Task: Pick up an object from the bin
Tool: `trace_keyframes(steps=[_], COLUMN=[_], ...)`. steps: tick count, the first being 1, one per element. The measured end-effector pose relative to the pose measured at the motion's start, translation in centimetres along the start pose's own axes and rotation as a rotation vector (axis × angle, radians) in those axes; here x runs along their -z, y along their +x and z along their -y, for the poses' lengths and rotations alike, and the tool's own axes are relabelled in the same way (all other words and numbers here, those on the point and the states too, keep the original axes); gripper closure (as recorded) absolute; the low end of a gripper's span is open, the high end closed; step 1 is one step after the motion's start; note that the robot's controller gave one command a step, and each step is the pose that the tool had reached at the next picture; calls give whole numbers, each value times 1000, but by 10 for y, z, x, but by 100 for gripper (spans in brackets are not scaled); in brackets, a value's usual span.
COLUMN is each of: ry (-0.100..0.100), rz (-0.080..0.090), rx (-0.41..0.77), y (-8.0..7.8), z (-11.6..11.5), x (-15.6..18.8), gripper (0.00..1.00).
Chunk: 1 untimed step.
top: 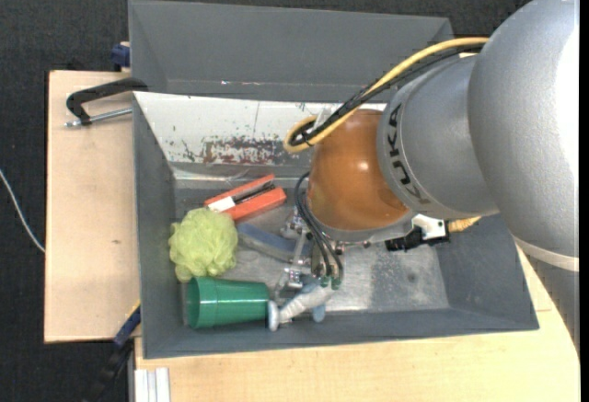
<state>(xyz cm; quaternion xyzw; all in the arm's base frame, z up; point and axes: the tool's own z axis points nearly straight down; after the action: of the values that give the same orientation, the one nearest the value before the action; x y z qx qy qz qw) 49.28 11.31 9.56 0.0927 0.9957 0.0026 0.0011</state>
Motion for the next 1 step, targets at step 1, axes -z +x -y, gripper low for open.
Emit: trace_keyframes(steps=[1], ry=[5], rz=[-2], rx=[-162], y=[-5], z=[13], x=[-17], gripper=[0])
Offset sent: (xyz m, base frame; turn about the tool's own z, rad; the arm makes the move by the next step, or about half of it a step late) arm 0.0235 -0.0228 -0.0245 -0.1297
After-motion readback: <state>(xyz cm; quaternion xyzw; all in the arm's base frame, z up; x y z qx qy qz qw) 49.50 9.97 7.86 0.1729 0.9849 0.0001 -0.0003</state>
